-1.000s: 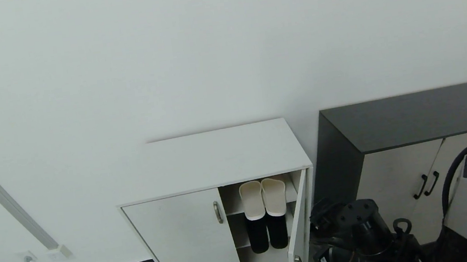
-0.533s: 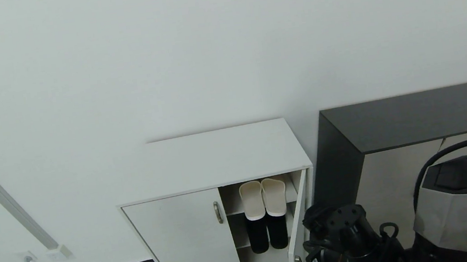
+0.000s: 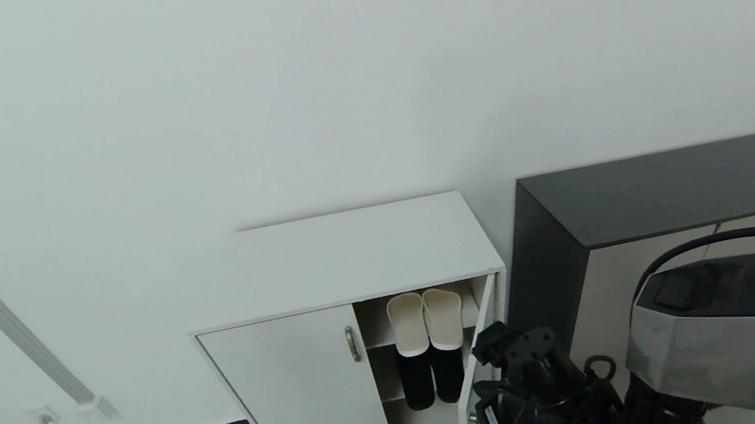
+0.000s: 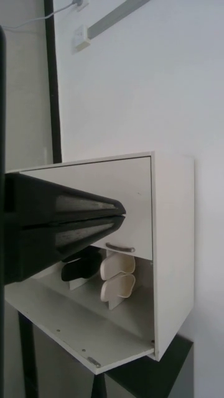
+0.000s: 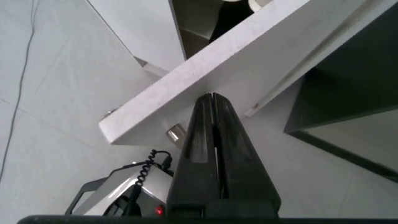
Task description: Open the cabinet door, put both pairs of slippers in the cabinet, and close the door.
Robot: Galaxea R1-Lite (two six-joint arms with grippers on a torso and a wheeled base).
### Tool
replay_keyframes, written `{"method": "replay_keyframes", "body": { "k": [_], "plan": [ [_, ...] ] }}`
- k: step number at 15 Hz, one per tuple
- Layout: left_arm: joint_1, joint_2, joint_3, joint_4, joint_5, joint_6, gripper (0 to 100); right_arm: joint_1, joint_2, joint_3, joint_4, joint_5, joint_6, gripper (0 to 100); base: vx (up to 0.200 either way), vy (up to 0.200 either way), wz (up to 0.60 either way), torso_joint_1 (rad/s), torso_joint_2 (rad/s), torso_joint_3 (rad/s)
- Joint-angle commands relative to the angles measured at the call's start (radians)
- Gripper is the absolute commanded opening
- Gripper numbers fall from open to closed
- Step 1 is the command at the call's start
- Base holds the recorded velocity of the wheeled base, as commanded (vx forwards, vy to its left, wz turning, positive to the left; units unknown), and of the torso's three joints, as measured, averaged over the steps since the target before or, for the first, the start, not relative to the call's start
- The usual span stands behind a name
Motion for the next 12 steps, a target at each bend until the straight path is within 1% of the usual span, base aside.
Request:
{"method": "replay_keyframes", "body": {
  "k": [1, 6, 9, 12],
  "plan": [
    [0.000, 0.001, 0.000, 0.000, 0.000, 0.000, 0, -0.006, 0.044, -0.054, 0.000, -0.001, 0.000, 0, 0.000, 0.000, 0.00, 0.000, 0.00, 0.000],
    [0.000, 0.001, 0.000, 0.000, 0.002, 0.000, 0, -0.029, 0.114, -0.206, 0.010, -0.009, -0.003, 0, 0.000, 0.000, 0.00, 0.000, 0.00, 0.000],
    [0.000, 0.001, 0.000, 0.000, 0.000, 0.000, 0, -0.045, 0.144, -0.294, 0.067, -0.009, -0.006, 0, 0.000, 0.000, 0.00, 0.000, 0.00, 0.000],
    [0.000, 0.001, 0.000, 0.000, 0.000, 0.000, 0, -0.058, 0.185, -0.378, 0.082, -0.009, -0.009, 0, 0.000, 0.000, 0.00, 0.000, 0.00, 0.000]
  ]
}}
